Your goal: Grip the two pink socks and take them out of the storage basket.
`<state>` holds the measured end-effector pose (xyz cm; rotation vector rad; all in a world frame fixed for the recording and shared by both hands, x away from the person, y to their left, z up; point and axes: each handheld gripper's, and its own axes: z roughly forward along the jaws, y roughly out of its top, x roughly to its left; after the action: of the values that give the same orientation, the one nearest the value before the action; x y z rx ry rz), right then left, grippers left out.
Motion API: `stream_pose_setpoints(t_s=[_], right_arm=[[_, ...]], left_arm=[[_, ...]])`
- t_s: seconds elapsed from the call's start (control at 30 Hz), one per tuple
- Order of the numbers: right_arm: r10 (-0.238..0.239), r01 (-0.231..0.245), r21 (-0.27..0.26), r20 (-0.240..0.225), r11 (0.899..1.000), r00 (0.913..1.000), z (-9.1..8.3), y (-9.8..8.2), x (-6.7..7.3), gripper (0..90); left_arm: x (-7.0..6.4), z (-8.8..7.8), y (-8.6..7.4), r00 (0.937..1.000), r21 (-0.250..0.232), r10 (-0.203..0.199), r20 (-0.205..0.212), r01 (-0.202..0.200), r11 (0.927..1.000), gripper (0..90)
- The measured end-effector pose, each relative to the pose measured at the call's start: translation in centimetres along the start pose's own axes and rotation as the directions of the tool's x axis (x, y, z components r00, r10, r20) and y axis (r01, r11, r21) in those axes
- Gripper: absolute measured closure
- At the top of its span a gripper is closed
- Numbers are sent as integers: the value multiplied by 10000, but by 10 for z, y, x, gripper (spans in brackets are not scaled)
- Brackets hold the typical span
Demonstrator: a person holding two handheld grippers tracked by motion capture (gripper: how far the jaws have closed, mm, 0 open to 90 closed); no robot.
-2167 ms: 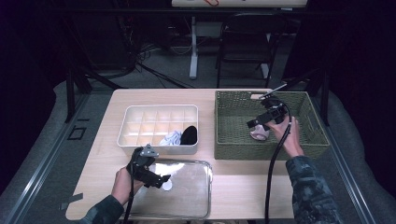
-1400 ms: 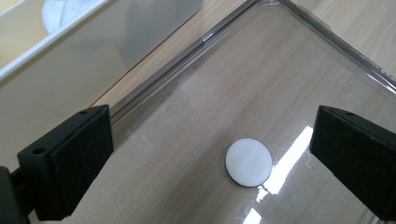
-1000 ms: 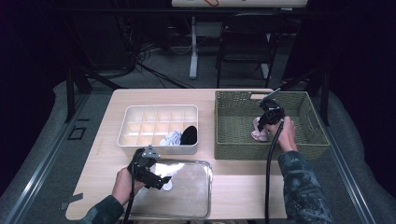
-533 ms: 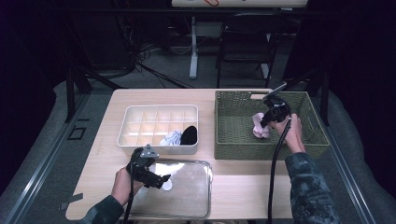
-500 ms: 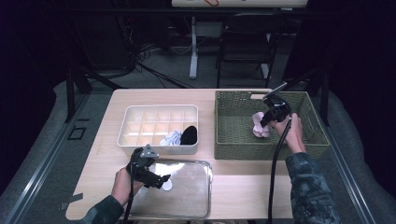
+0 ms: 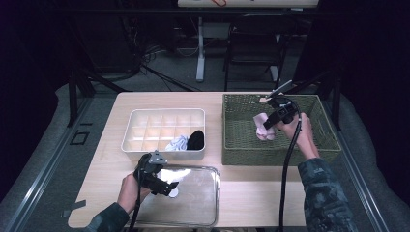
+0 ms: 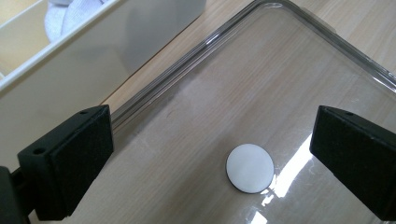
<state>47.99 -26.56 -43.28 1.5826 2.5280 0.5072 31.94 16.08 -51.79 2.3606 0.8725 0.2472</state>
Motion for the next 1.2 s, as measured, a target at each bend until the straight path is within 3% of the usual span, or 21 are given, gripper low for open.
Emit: stream_pose_setpoints(t_s=[0.4,0.53,0.63,1.0,1.07,1.13,1.17,1.2], right_arm=[[-584,584,-351,22,9977,9983,-21,3,17,765],[-815,813,-282,-46,9963,9967,-26,7,23,765],[-1074,1075,-158,73,9941,9942,-30,12,31,765],[-1677,1669,-636,-78,9839,9858,-52,7,61,765],[-1725,1715,-822,-46,9817,9850,-55,5,65,765],[-1834,1861,-911,368,9783,9823,-58,3,71,765],[-1853,1833,-901,-140,9789,9826,-59,2,72,765],[-1900,1874,-961,-178,9776,9816,-61,2,74,764]], left_arm=[[-2,2,0,9997,89,242,77,-243,9997,0],[-2,3,0,9998,46,65,195,-66,10000,0],[-4,5,1,9997,73,112,227,-114,9999,0],[-6,6,2,9995,133,309,86,-310,9994,0],[-7,6,2,9995,179,292,91,-294,9994,0],[-7,6,2,9996,160,279,80,-280,9995,0],[-7,6,2,9995,173,314,69,-315,9994,0],[-7,6,2,9994,202,336,63,-337,9992,0]])
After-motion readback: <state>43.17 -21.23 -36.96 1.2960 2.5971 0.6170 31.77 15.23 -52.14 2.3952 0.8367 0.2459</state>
